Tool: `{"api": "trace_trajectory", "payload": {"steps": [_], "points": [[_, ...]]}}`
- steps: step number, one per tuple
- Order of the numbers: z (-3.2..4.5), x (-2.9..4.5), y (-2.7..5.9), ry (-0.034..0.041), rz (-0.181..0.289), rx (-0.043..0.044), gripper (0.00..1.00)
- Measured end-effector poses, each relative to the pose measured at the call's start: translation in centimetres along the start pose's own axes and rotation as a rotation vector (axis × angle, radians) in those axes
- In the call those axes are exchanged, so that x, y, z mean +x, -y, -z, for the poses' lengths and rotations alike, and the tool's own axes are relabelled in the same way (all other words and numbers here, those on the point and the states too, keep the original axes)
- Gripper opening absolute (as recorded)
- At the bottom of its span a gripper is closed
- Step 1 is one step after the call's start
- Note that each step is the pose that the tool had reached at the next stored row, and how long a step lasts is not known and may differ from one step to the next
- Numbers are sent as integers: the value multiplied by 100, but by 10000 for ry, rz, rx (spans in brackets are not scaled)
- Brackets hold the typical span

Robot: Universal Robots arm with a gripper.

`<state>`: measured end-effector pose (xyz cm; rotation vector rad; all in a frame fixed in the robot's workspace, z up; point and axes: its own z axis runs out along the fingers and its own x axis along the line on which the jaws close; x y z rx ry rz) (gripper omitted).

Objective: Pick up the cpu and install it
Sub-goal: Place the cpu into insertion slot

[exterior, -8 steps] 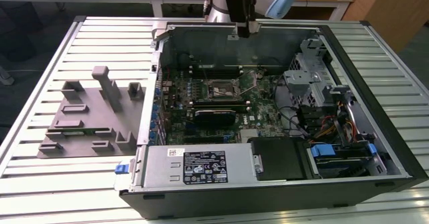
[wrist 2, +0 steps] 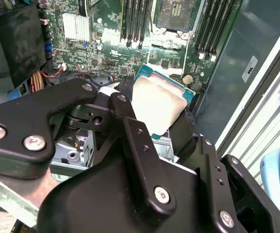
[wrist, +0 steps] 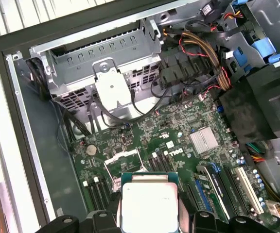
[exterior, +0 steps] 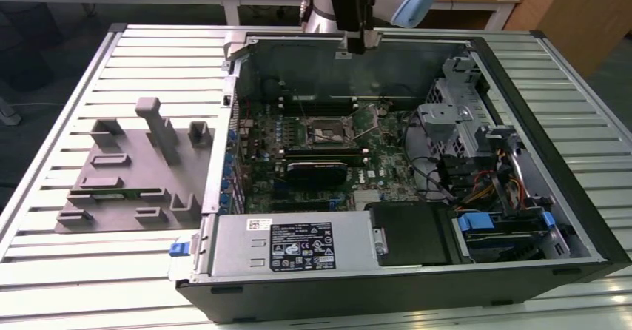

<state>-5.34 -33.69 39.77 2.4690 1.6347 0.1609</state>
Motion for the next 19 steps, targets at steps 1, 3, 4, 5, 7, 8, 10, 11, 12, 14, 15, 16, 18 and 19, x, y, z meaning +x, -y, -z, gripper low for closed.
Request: {"api": "trace_trajectory", "payload": {"steps": [1,3,4,5,7,8,10,11,12,14,15,16,18,19], "points": [[0,0,0,2,1,3,55],[-2,0,0,2,1,3,55],[-6,1,1,1,1,3,55],[-10,1,2,2,1,4,55],[-27,0,6,5,1,12,55],[-36,1,7,9,3,21,55],[-52,0,11,18,5,42,55],[-60,1,12,22,5,51,55],[-67,1,14,25,6,60,55],[-82,1,17,35,9,83,55],[-90,1,18,42,11,101,55],[-98,1,20,50,16,122,55],[-115,1,24,66,30,168,55],[-124,1,26,74,44,193,55]]}}
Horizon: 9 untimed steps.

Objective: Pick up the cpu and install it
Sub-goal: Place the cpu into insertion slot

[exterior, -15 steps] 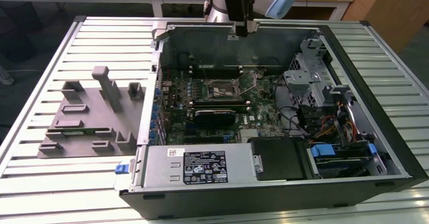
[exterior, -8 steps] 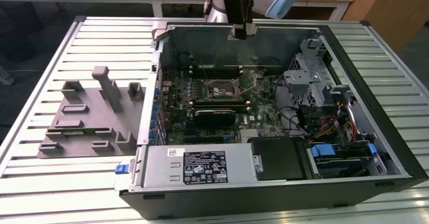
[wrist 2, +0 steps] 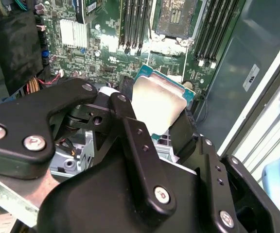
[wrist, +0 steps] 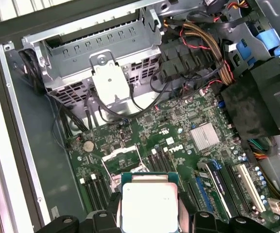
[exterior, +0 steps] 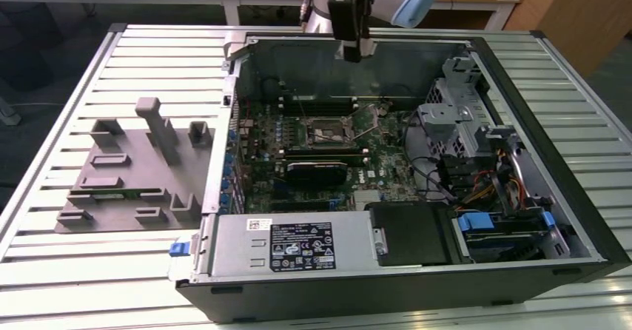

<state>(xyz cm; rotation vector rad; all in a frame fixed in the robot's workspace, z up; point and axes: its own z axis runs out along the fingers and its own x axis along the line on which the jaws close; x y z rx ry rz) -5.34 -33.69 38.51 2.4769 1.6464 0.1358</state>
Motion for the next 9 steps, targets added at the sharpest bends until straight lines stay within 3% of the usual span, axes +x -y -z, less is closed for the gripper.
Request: {"api": "trace_trajectory", "payload": {"steps": [9], "points": [[-83,1,16,6,435,197,55]]}}
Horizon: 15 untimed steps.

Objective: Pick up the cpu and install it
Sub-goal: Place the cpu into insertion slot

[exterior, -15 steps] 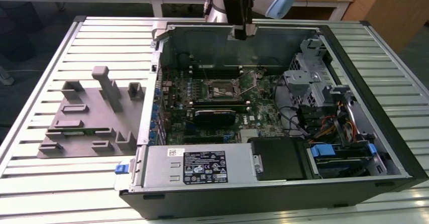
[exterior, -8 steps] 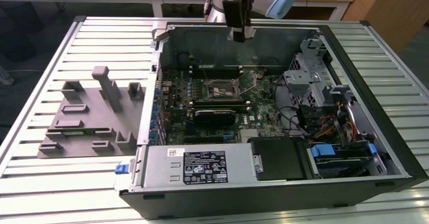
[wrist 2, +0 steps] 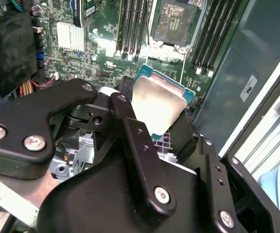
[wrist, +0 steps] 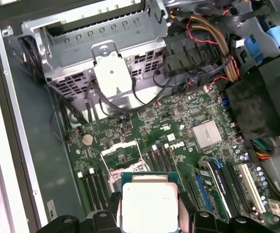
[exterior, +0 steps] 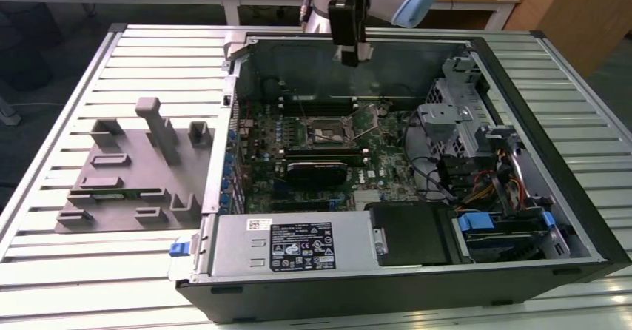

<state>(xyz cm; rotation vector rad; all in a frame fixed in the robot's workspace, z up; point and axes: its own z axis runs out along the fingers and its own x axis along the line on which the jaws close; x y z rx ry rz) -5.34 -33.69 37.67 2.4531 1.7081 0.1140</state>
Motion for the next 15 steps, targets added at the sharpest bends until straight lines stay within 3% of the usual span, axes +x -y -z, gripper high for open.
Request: {"api": "trace_trajectory", "payload": {"steps": [9,15], "points": [[-102,2,17,-13,613,224,55],[-171,4,29,3,964,421,55]]}}
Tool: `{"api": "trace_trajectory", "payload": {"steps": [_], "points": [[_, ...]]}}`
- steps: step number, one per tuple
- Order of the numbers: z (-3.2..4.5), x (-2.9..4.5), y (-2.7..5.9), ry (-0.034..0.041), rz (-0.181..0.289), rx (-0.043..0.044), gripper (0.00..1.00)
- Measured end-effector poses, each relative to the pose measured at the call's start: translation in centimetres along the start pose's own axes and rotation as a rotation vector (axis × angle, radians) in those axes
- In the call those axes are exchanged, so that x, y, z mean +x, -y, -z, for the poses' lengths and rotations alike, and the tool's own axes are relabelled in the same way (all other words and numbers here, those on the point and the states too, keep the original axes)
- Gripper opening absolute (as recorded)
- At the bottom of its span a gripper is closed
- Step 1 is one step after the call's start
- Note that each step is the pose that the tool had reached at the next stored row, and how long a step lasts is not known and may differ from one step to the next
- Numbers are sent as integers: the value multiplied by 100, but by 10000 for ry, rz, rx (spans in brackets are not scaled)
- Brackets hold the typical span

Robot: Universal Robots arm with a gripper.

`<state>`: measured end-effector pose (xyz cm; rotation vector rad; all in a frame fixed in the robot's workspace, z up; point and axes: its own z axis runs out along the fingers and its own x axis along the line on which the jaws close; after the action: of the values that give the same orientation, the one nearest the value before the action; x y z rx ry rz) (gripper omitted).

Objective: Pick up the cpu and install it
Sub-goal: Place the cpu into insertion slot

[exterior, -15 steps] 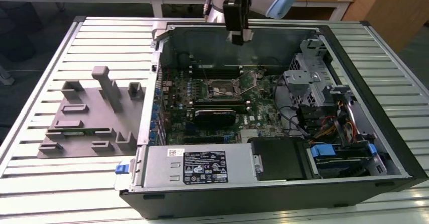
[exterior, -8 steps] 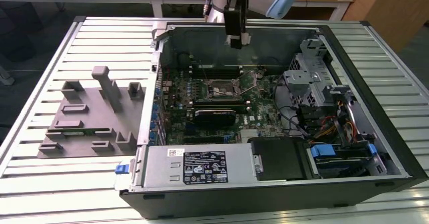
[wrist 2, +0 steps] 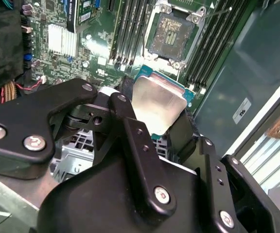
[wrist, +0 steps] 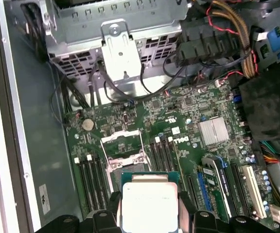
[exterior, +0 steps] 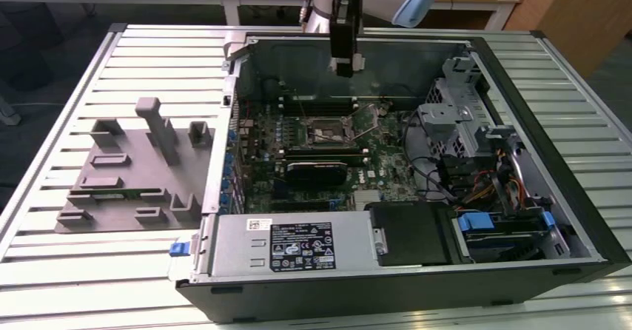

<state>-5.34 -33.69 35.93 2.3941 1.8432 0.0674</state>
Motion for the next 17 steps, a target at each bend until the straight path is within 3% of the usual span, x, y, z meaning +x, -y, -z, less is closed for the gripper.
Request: {"api": "trace_trajectory", "payload": {"steps": [9,17], "points": [[-109,4,13,-6,591,227,55],[-189,7,23,-45,1293,353,55]]}}
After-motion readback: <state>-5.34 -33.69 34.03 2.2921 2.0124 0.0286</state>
